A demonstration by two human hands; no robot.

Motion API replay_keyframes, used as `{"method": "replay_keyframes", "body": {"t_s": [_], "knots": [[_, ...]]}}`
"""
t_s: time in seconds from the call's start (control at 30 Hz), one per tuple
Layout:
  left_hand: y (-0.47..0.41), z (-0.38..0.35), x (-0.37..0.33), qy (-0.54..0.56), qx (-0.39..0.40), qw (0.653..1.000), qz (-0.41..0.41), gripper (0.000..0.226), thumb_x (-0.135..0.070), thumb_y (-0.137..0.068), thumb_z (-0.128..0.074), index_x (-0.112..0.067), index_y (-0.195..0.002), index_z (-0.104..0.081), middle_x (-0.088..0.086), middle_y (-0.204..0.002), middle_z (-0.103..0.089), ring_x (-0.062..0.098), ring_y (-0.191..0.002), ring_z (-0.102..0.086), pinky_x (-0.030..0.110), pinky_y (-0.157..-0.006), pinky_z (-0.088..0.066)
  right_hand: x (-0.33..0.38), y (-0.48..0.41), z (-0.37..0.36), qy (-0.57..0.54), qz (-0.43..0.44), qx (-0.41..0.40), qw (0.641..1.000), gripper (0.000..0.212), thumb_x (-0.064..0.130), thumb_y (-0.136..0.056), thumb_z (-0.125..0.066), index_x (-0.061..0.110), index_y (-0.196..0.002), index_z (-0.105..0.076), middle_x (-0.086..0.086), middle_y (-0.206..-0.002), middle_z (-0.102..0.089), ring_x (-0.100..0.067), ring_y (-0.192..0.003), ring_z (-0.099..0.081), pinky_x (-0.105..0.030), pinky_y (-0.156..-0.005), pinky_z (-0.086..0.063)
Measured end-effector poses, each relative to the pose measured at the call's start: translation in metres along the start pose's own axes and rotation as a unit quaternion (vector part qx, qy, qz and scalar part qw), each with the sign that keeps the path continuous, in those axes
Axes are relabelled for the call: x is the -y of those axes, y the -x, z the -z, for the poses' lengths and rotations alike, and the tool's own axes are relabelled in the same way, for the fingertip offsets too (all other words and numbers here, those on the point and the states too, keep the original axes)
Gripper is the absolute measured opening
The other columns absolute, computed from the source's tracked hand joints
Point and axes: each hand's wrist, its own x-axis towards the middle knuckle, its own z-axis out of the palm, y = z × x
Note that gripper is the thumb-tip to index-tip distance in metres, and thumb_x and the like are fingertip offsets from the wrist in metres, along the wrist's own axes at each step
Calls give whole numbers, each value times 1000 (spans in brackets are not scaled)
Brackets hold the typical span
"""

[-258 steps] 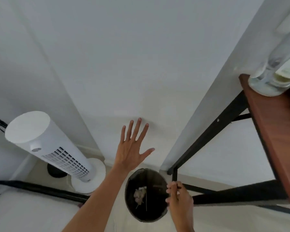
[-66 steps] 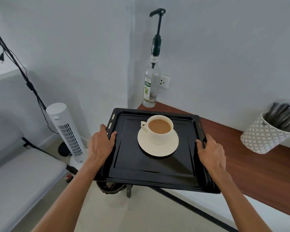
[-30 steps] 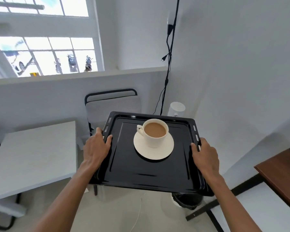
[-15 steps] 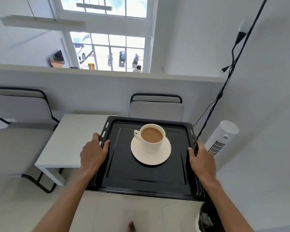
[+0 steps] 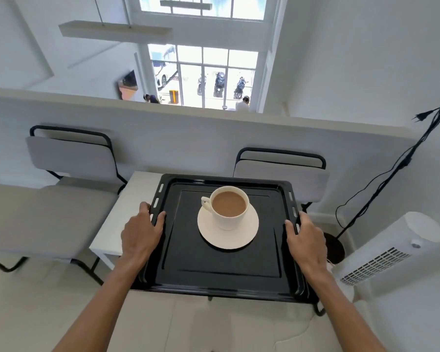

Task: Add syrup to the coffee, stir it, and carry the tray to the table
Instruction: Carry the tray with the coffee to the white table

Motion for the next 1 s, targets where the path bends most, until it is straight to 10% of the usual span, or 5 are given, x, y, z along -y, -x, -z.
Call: {"method": "replay_keyframes", "body": {"t_s": [0.23, 0.5, 1.0], "knots": [[-49, -2, 34, -6, 7, 1000, 18, 38, -41, -94, -61, -7, -109, -53, 12, -74, -65, 42, -74, -66, 39, -62, -46, 41, -27, -51, -8, 32, -4, 999, 38, 23, -100, -65, -1, -130, -62, -16, -97, -76, -32, -84, -72, -27, -70, -44], [-90, -6, 74, -24, -9, 998, 54, 37, -44, -93, -60, -12, -110, -53, 10, -74, -66, 41, -73, -66, 35, -59, -38, 73, -47, -102, -28, 36, 32, 998, 25, 23, -101, -62, 5, -118, -63, 5, -78, -59, -17, -65, -56, -26, -61, -43], [-196, -22, 147, 16, 42, 998, 32, 34, -38, -95, -61, -9, -110, -53, 9, -79, -72, 35, -69, -68, 33, -57, -43, 148, -70, -194, -24, -4, 39, 999, 25, 24, -100, -62, 7, -119, -63, -8, -90, -76, -28, -74, -71, -36, -66, -58]]}}
